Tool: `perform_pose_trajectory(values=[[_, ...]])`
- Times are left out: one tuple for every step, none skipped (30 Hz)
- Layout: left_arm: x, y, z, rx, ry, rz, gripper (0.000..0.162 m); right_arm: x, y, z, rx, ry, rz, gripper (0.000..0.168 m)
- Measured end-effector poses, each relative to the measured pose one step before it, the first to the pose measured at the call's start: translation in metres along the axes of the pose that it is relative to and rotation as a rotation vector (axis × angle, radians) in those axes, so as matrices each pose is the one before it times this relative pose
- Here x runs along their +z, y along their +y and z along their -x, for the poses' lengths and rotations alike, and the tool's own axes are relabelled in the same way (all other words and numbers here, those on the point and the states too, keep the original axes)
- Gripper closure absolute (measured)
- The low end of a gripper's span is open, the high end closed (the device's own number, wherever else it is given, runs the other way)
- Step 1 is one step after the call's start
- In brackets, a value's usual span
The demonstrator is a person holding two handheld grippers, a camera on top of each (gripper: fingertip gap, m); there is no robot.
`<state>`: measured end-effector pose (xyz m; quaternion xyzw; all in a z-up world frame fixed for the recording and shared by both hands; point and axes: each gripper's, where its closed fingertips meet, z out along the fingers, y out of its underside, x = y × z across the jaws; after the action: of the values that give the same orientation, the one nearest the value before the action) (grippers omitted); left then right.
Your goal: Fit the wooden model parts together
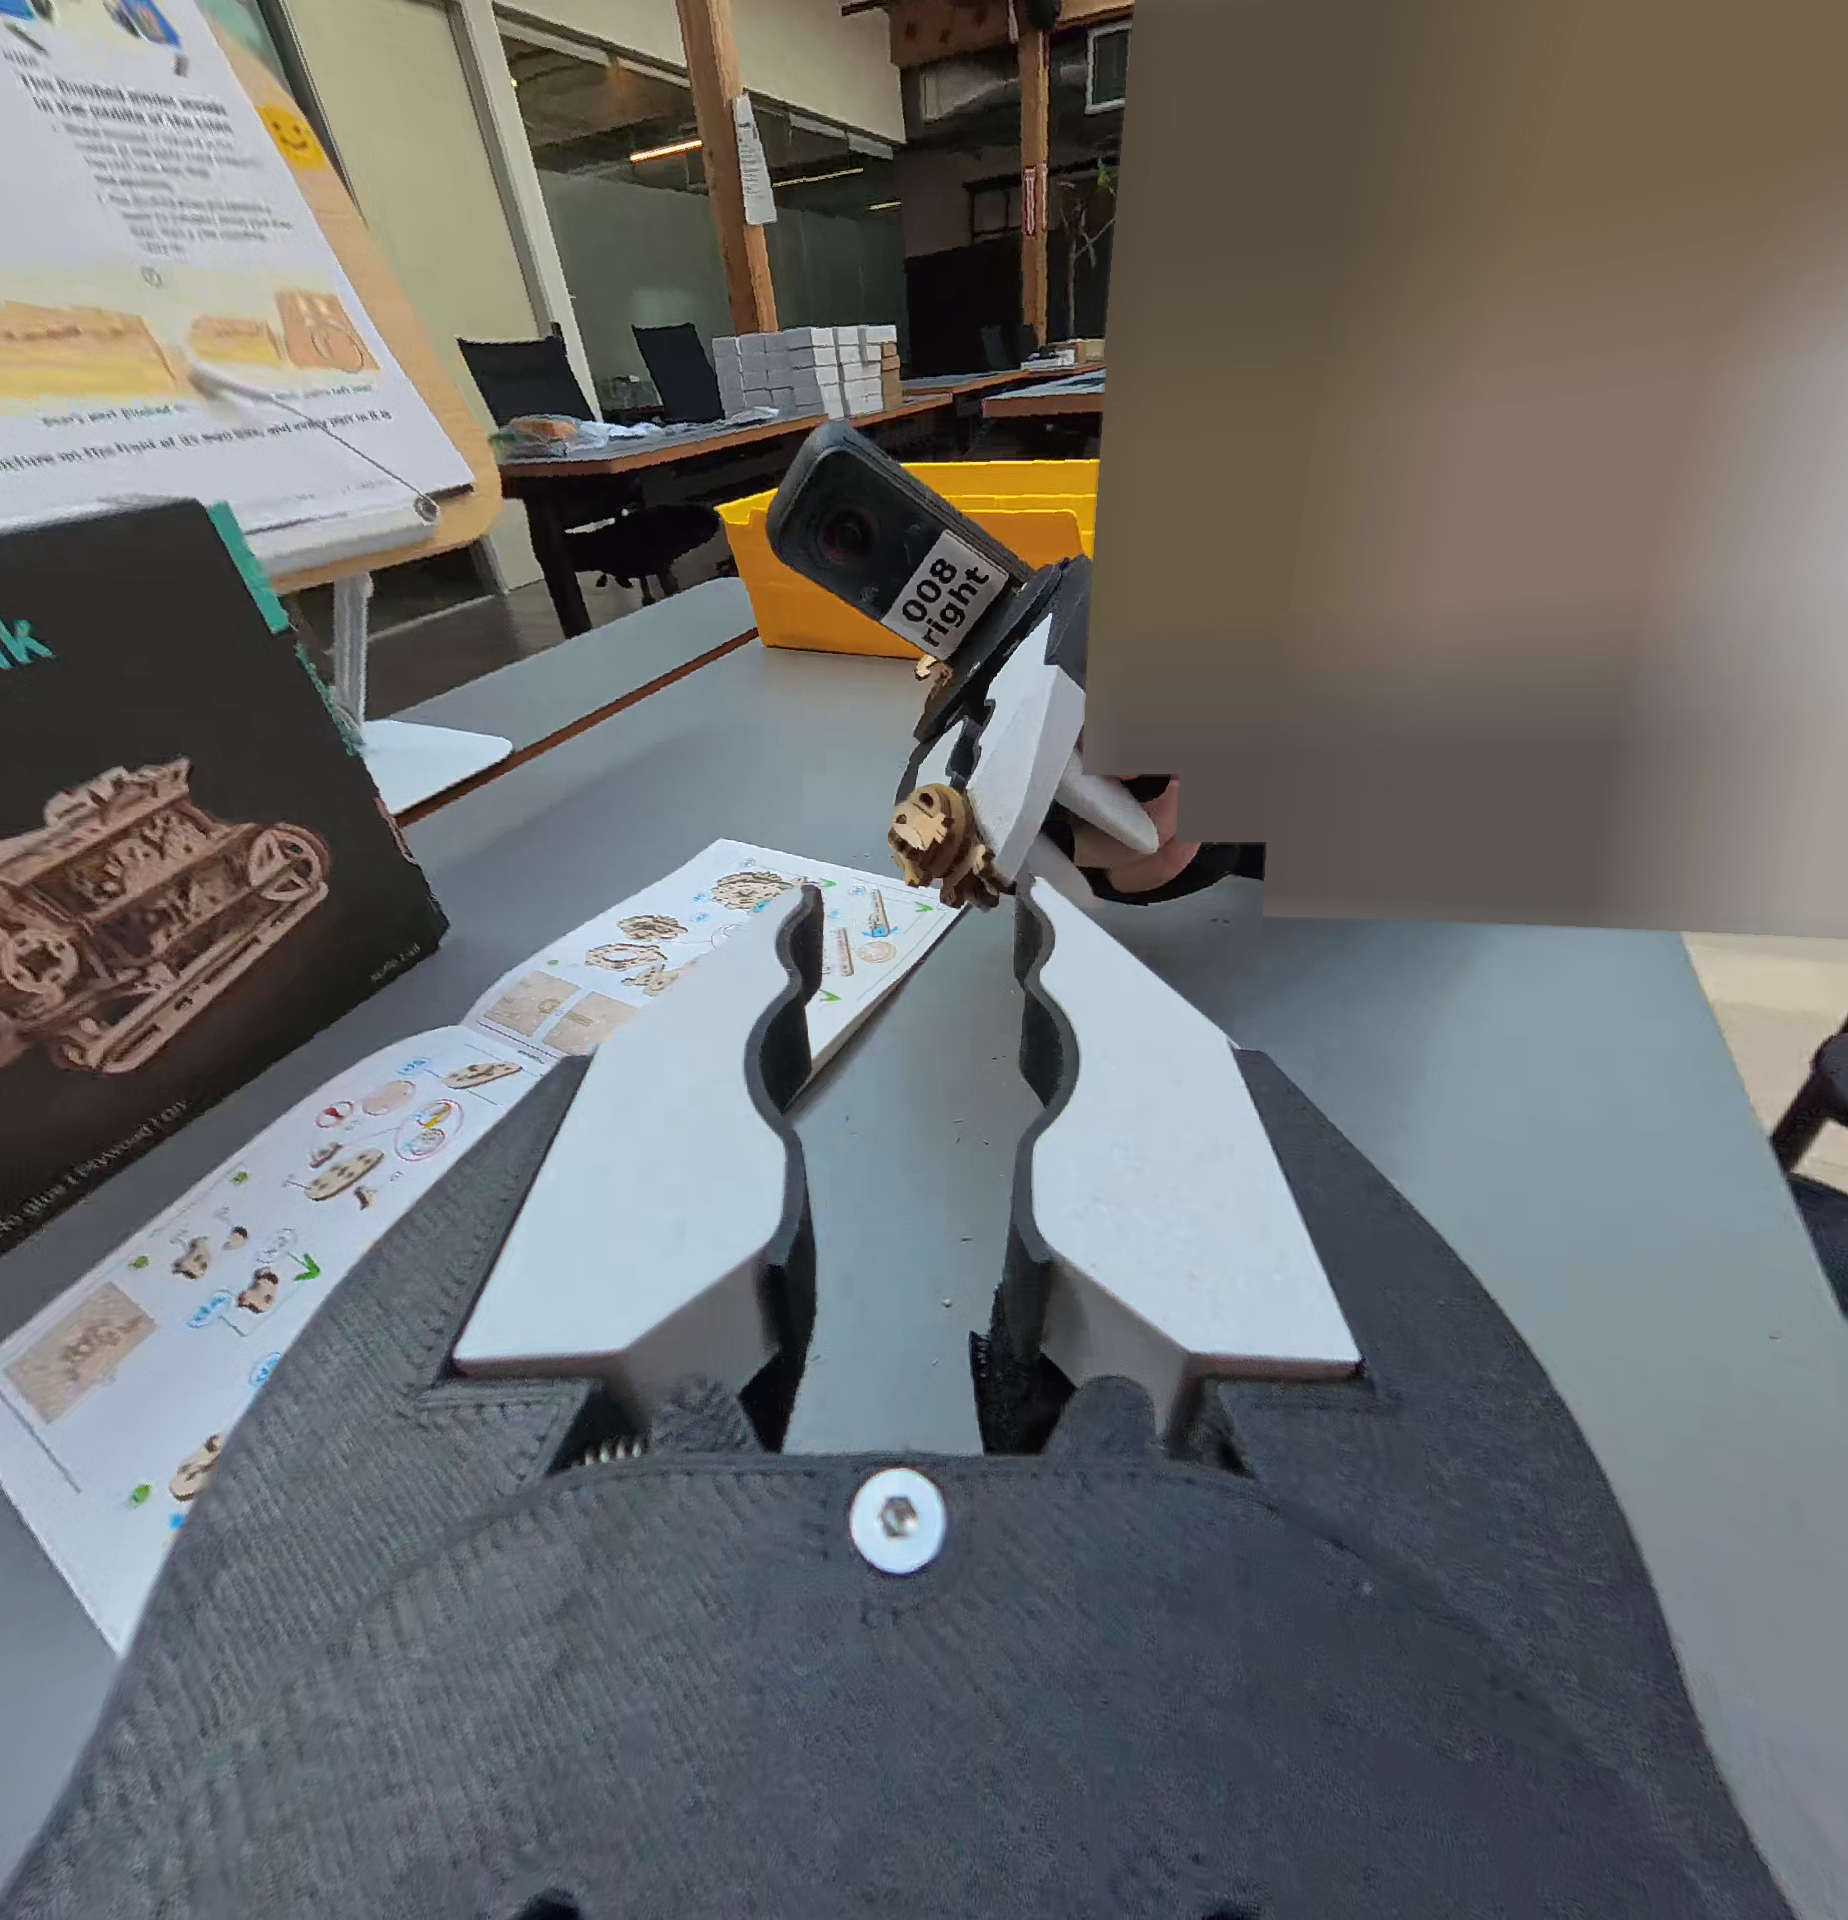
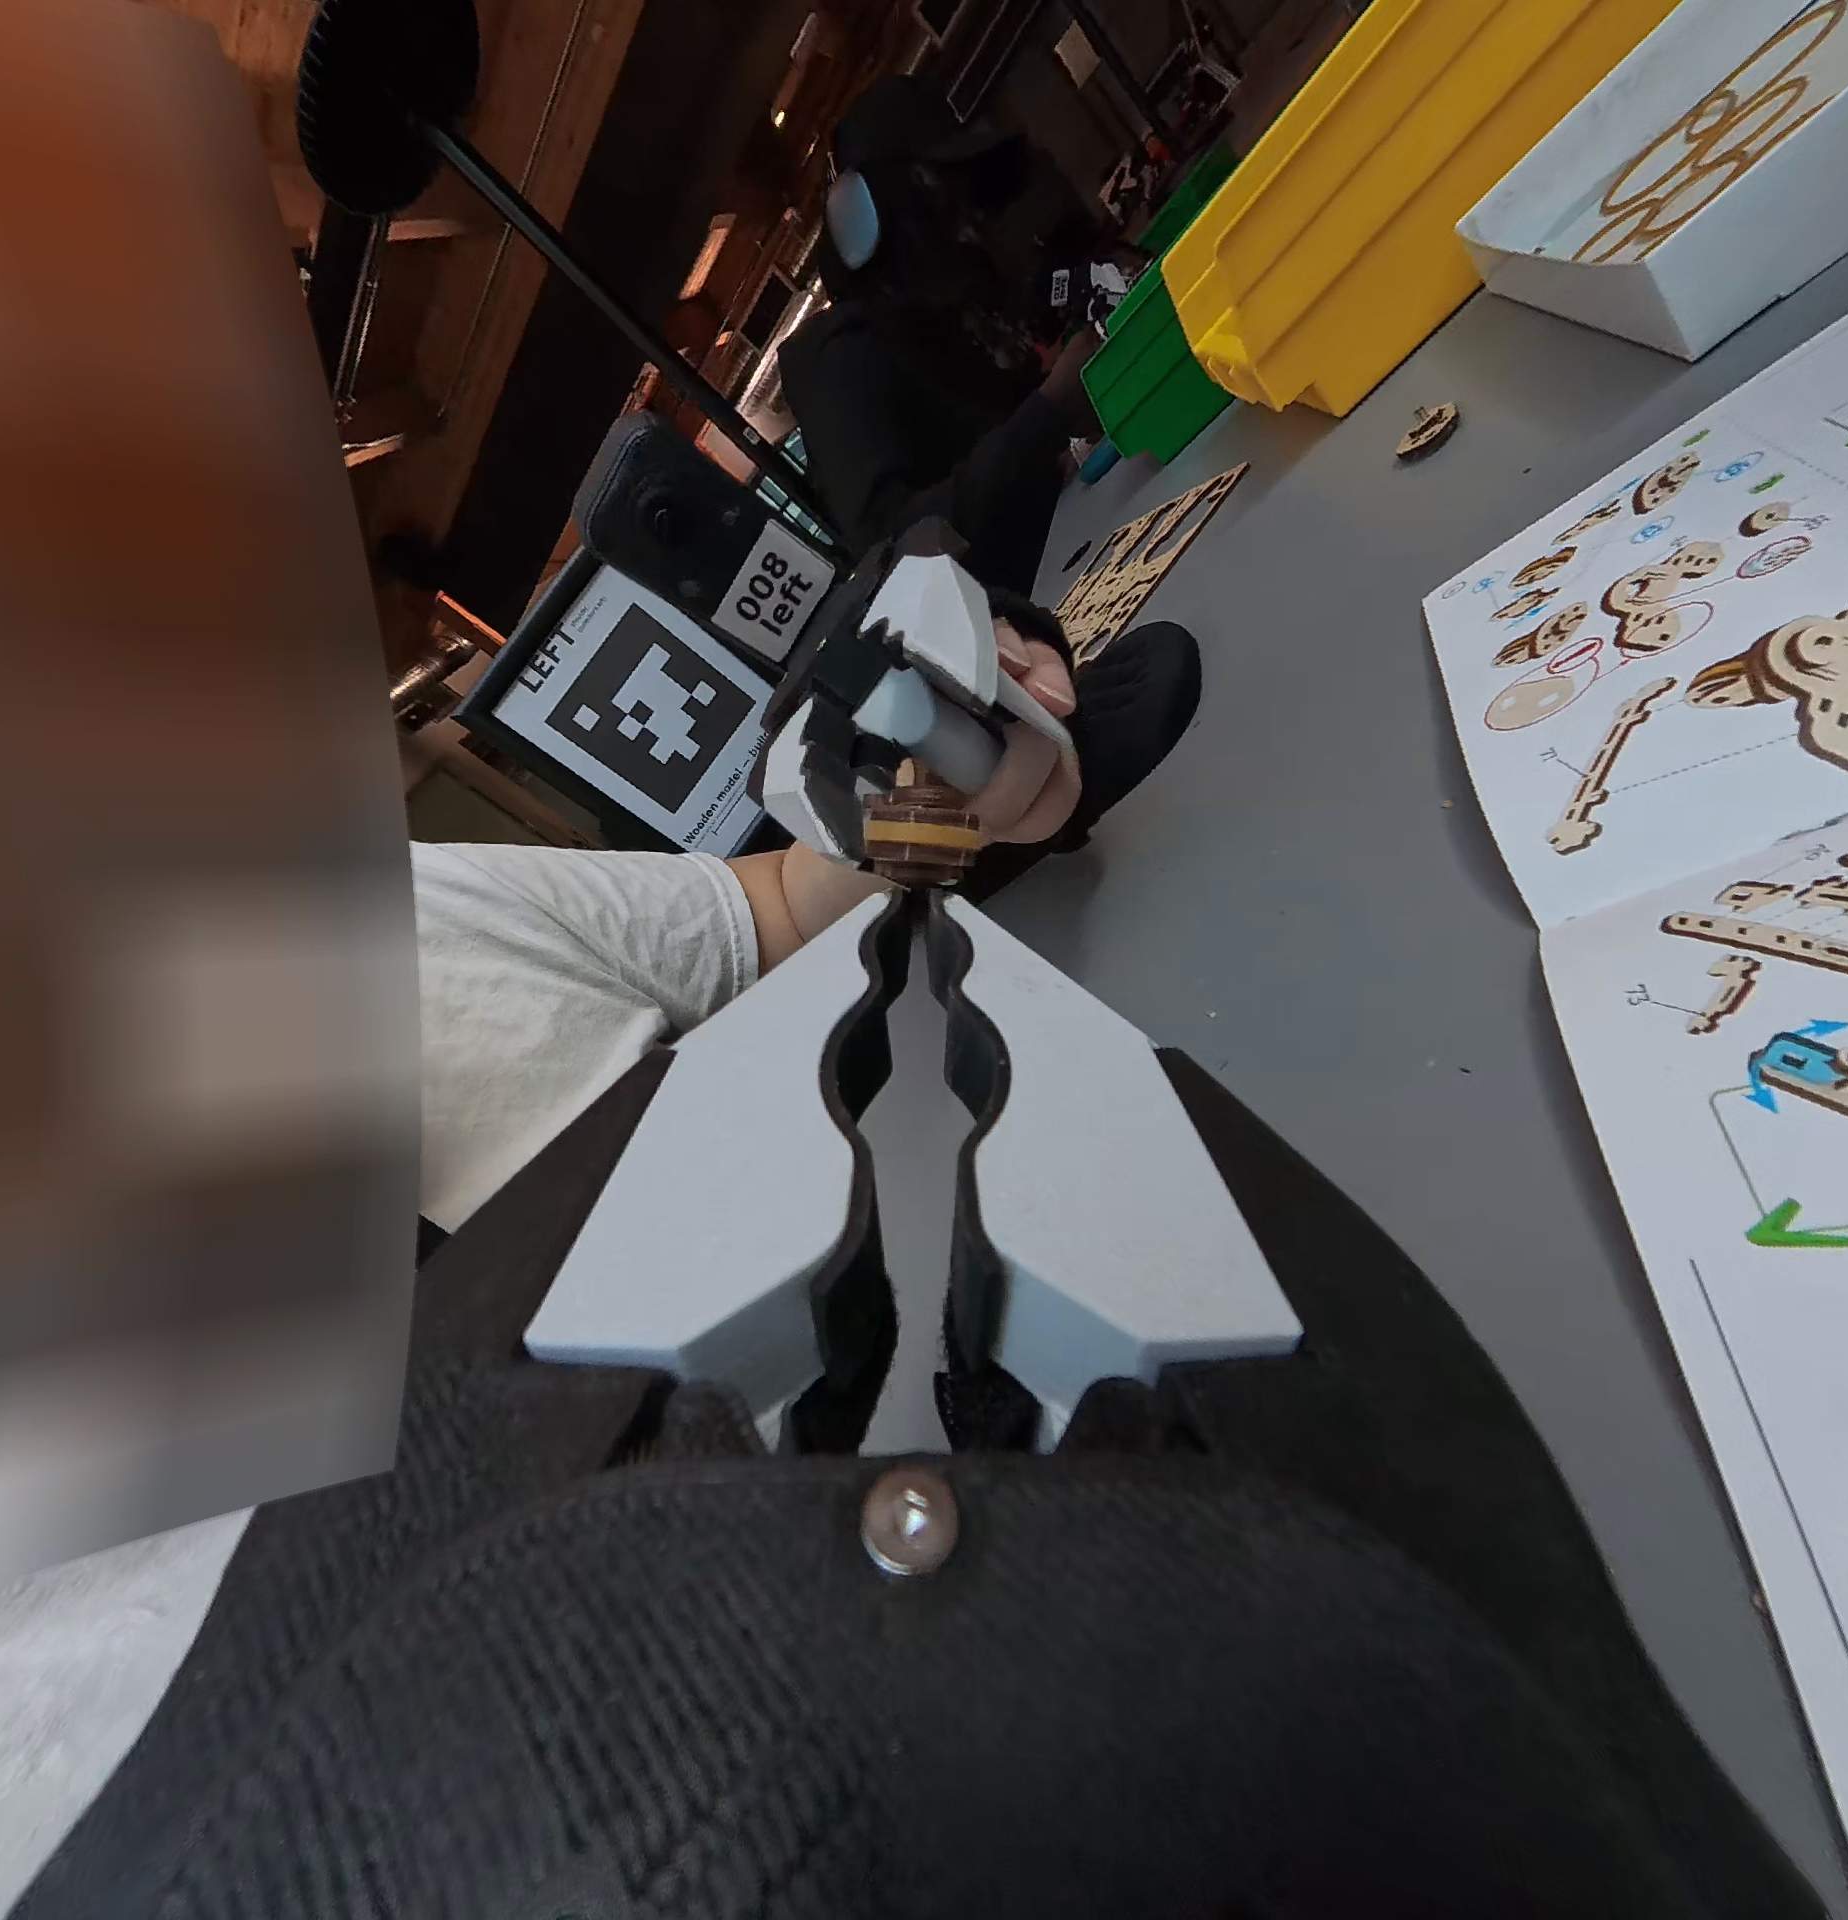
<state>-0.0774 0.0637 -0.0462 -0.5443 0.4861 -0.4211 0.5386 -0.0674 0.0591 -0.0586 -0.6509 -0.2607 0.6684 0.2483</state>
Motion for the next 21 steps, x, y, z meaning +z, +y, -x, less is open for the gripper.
perform_pose_trajectory(values=[[0.00036,-0.00137,-0.00080,0.0710,-0.0295,-0.0034,0.129,-0.00038,-0.00050,-0.00098,0.0038,0.0050,-0.0034,0.167],[0.00084,-0.00135,-0.00047,0.0575,-0.0273,-0.0031,0.132,-0.00004,0.00050,-0.00089,-0.0029,0.0063,0.0020,0.167],[0.00168,-0.00024,-0.00004,0.0313,-0.0210,0.0034,0.134,0.00049,0.00068,-0.00029,-0.0070,0.0045,0.0046,0.168],[0.00261,0.00166,0.00069,0.0002,-0.0136,0.0138,0.133,0.00081,0.00053,0.00024,-0.0110,0.0048,0.0044,0.167],[0.00282,0.00160,0.00008,-0.0166,-0.0018,0.0145,0.130,0.00106,0.00059,0.00062,-0.0114,0.0029,0.0051,0.167],[0.00182,-0.00045,-0.00213,-0.0155,0.0134,0.0011,0.130,0.00094,0.00054,0.00023,-0.0106,0.0061,0.0038,0.167],[0.00081,-0.00263,-0.00166,-0.0067,0.0083,-0.0121,0.128,0.00073,0.00059,-0.00083,-0.0112,0.0124,0.0023,0.167],[-0.00024,-0.00361,-0.00096,0.0096,0.0000,-0.0176,0.126,0.00023,0.00044,-0.00138,-0.0131,0.0159,0.0019,0.167],[-0.00048,-0.00262,-0.00057,0.0247,-0.0039,-0.0105,0.124,0.00007,0.00063,-0.00182,-0.0138,0.0183,0.0049,0.167],[-0.00012,-0.00014,-0.00098,0.0325,-0.0023,0.0045,0.124,-0.00026,0.00044,-0.00237,-0.0157,0.0212,0.0048,0.167],[0.00049,0.00200,-0.00124,0.0337,-0.0026,0.0169,0.121,-0.00033,-0.00007,-0.00252,-0.0166,0.0222,0.0008,0.167],[0.00082,0.00217,-0.00074,0.0310,-0.0063,0.0184,0.121,-0.00019,-0.00011,-0.00154,-0.0129,0.0141,-0.0006,0.167],[0.00065,0.00110,-0.00052,0.0264,-0.0077,0.0105,0.121,0.00020,-0.00028,0.00098,-0.0028,-0.0053,-0.0007,0.167],[0.00037,0.00006,0.00021,0.0175,-0.0090,0.0023,0.124,0.00052,-0.00113,0.00282,0.0033,-0.0191,-0.0065,0.167],[0.00025,-0.00067,0.00172,-0.0020,-0.0112,-0.0032,0.127,0.00046,-0.00167,0.00278,0.0023,-0.0184,-0.0114,0.167],[0.00008,-0.00135,0.00216,-0.0368,-0.0027,-0.0077,0.128,0.00035,-0.00221,0.00274,-0.0058,-0.0126,-0.0151,0.167],[0.00007,-0.00185,0.00153,-0.0721,0.0138,-0.0120,0.127,0.00027,-0.00229,0.00286,-0.0170,-0.0069,-0.0146,0.167],[0.00002,-0.00175,0.00117,-0.0874,0.0244,-0.0113,0.125,0.00017,-0.00268,0.00279,-0.0287,-0.0007,-0.0151,0.167],[-0.00035,-0.00069,0.00304,-0.0817,0.0162,-0.0046,0.122,-0.00015,-0.00287,0.00181,-0.0372,0.0099,-0.0141,0.167],[-0.00060,-0.00016,0.00429,-0.0638,0.0056,-0.0010,0.119,-0.00037,-0.00282,0.00055,-0.0414,0.0178,-0.0136,0.168],[-0.00072,-0.00072,0.00364,-0.0494,0.0061,-0.0038,0.117,-0.00073,-0.00280,-0.00017,-0.0377,0.0197,-0.0120,0.167]])
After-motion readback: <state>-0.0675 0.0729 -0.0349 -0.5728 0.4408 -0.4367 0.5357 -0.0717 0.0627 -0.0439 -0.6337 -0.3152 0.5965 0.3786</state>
